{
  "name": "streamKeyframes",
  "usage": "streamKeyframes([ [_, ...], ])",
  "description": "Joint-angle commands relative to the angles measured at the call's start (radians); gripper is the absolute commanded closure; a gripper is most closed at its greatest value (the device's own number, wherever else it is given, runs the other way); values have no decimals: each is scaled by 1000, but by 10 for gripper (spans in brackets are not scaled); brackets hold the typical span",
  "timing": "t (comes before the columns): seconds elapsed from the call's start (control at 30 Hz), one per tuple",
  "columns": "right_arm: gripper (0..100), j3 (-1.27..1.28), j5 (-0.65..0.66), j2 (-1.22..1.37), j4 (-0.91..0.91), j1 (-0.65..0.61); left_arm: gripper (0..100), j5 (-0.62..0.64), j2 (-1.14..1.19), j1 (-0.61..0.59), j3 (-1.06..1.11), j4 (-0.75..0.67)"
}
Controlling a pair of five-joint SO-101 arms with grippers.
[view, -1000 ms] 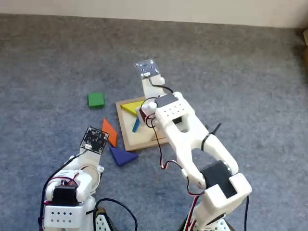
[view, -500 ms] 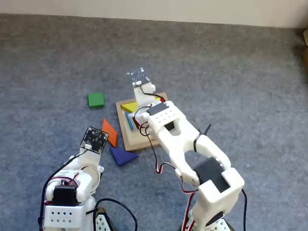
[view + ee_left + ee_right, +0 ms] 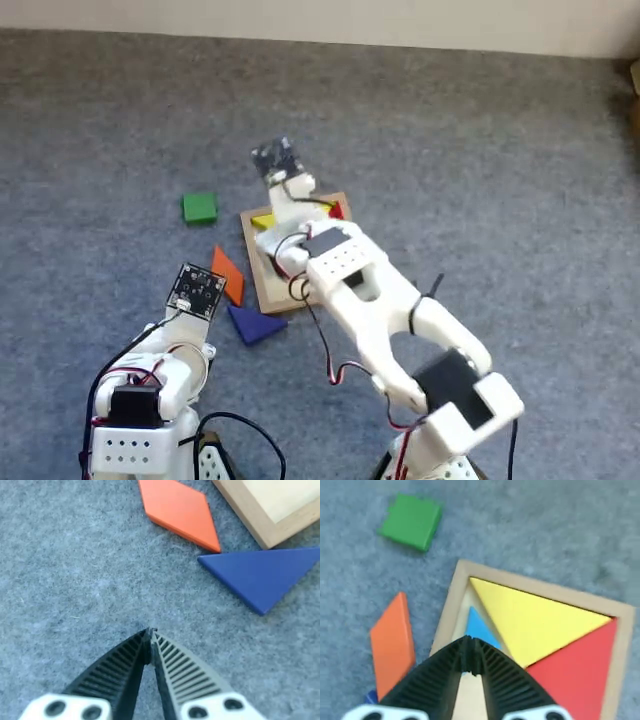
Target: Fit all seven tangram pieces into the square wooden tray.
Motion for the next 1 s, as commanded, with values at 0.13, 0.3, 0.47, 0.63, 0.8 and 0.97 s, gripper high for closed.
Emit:
streamKeyframes([
  [0.13, 986, -2, 6, 16, -56, -15, 992, -9, -27, -10, 19, 6],
  [0.3, 986, 10, 6, 19, -53, 4, 992, -9, -27, -10, 19, 6],
  [0.47, 986, 41, 6, 62, -56, 44, 992, -9, -27, -10, 19, 6],
  [0.63, 986, 41, 6, 101, -53, 54, 992, -9, -27, -10, 19, 6],
  [0.8, 986, 47, 6, 101, -51, 56, 992, -9, -27, -10, 19, 6],
  [0.97, 986, 48, 5, 101, -51, 56, 992, -9, -27, -10, 19, 6],
])
